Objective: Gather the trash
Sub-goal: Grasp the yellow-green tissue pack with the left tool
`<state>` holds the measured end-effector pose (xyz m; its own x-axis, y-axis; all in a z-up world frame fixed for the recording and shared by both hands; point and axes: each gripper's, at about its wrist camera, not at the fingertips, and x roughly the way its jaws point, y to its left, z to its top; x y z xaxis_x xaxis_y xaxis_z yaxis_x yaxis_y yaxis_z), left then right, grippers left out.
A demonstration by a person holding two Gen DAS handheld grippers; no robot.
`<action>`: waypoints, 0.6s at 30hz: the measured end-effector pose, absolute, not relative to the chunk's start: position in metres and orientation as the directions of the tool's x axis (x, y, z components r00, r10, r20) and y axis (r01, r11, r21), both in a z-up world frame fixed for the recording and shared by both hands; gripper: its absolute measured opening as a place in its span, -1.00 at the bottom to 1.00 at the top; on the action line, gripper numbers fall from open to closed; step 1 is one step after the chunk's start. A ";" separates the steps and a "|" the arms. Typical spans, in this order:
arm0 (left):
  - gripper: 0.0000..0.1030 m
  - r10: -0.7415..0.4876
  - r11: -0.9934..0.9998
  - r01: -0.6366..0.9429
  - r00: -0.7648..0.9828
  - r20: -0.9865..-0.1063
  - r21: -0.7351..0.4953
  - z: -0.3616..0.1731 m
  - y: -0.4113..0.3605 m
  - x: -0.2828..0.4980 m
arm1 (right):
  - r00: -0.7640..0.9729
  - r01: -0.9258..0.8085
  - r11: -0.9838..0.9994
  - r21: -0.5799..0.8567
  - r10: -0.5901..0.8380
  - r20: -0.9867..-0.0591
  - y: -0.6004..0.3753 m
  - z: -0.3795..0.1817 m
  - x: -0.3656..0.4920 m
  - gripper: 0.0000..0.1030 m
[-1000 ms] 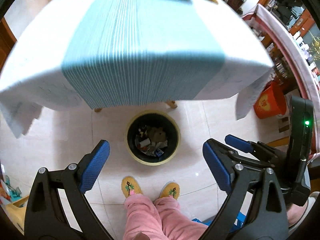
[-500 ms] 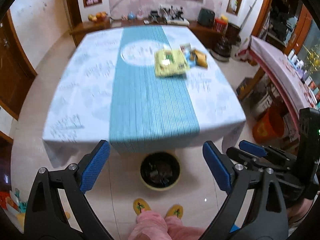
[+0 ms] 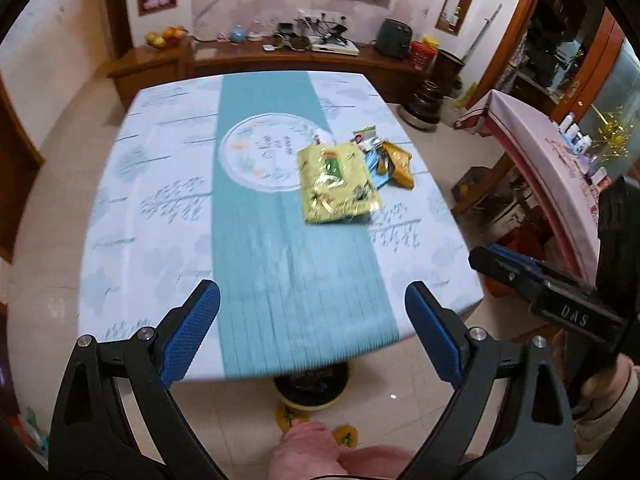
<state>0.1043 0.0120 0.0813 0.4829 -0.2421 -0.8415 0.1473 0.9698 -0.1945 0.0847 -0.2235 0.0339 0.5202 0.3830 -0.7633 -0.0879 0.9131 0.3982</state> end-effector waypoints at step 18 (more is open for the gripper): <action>0.80 -0.250 0.965 0.151 0.274 -0.929 -0.215 -0.007 -0.048 0.338 | 0.500 0.048 0.936 0.350 0.280 -0.819 -0.302 -0.010 0.245 0.02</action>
<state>0.3379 -0.0485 -0.0072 0.2736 -0.2502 -0.9288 0.1509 0.9648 -0.2154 0.2447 -0.3020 -0.0102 0.5003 0.2804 -0.8192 0.0479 0.9357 0.3495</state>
